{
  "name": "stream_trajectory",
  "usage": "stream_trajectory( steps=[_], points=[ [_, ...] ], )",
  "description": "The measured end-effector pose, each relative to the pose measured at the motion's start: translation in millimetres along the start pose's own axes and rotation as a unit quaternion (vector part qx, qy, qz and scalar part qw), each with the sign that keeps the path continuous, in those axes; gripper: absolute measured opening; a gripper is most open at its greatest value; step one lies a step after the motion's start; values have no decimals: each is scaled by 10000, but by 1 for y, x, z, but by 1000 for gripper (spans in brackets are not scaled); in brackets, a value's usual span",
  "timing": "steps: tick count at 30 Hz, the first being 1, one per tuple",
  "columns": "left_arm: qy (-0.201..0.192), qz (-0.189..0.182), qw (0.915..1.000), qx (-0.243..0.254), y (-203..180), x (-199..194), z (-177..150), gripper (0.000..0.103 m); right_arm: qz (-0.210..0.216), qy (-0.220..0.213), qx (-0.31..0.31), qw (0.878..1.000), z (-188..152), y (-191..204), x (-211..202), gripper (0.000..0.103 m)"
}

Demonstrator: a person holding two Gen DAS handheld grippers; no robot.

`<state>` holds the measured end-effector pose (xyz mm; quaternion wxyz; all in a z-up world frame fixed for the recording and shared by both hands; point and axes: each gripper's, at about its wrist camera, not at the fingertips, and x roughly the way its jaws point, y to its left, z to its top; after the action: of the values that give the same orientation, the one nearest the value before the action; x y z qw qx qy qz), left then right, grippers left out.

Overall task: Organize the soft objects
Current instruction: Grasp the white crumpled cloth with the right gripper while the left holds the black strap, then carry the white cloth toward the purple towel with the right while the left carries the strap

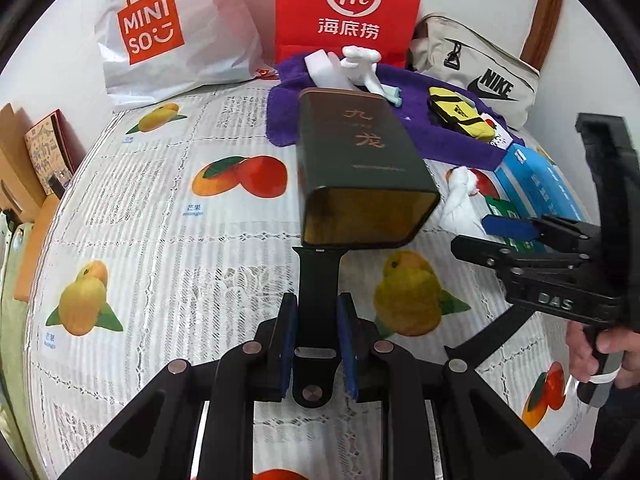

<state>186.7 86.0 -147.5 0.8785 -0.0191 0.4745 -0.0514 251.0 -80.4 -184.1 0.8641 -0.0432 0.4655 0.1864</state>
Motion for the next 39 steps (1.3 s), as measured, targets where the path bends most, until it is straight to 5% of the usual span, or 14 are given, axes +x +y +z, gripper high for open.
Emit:
stream_trajectory(
  steps=[3, 10, 27, 39],
  points=[
    [15, -5, 10000, -37, 3, 3, 2, 20, -153, -124, -61, 9998, 5, 1, 5, 54],
    [62, -49, 9999, -149, 8, 9, 6, 20, -256, -191, -287, 9991, 7, -5, 5, 8],
    [-154, 72, 9991, -379, 20, -22, -1, 20, 122, -459, -407, 9980, -7, 0, -60, 6],
    [-588, 109, 9982, -25, -5, -59, 33, 20, 11, -811, -432, 9958, 2, -17, -102, 6]
  ],
)
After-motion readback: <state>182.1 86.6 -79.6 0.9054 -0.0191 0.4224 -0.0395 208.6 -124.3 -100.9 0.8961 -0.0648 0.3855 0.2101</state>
